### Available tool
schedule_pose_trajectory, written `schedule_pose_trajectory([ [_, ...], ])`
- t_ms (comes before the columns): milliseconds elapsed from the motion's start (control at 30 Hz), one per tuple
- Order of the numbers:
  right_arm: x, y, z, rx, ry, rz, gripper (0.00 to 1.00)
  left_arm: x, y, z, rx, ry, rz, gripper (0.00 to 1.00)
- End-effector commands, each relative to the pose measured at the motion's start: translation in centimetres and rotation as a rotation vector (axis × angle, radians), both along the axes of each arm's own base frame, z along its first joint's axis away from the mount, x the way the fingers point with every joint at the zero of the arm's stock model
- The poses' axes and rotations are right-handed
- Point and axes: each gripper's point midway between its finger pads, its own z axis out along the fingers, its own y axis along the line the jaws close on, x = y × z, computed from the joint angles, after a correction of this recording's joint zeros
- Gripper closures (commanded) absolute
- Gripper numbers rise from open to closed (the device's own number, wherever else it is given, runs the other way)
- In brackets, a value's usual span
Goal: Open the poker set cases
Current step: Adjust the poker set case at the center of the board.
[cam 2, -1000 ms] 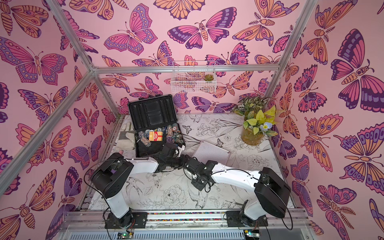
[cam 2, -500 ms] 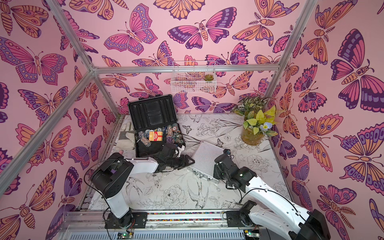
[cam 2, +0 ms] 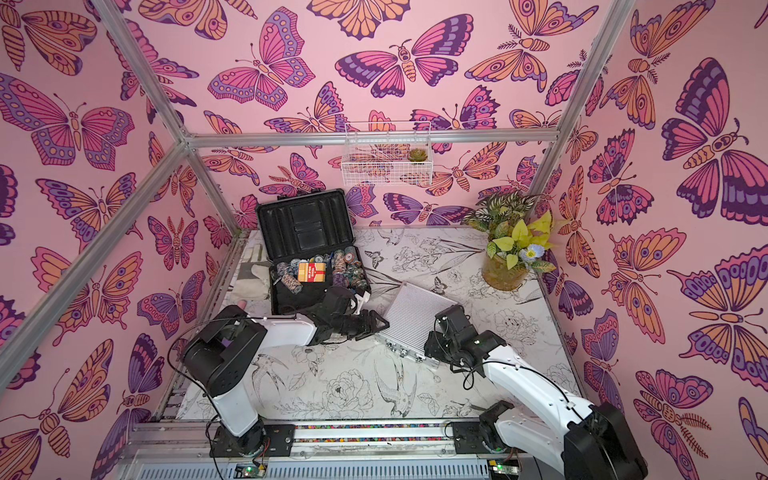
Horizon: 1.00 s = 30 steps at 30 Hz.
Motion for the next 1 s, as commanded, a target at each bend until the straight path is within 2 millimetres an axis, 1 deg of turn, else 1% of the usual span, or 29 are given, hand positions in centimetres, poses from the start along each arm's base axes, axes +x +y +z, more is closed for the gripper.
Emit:
schedule_pose_trajectory([
  [0,1.4,1.6,1.7,0.072,-0.059,0.047,0.39,-1.8,0.6,-0.9,0.025,0.071,-0.02,0.4],
  [167,2.6,1.9,2.4,0.108,-0.097,0.072,0.4,-2.5,0.4,-0.9,0.026,0.075,-0.033,0.4],
  [300,3.6,2.5,2.6,0.112,-0.104,0.121,0.4,-3.3,-0.1,-0.9,0.026,0.083,-0.048,0.41],
  [600,6.1,5.0,2.3,0.149,-0.067,0.224,0.41,-5.2,-0.5,-0.2,0.024,0.083,-0.061,0.41],
  [800,7.5,4.8,2.0,0.142,-0.084,0.207,0.41,-5.9,0.0,-0.2,0.028,0.091,-0.055,0.41],
  [967,8.2,4.2,1.7,0.138,-0.092,0.193,0.39,-6.1,0.1,0.1,0.024,0.087,-0.053,0.41],
])
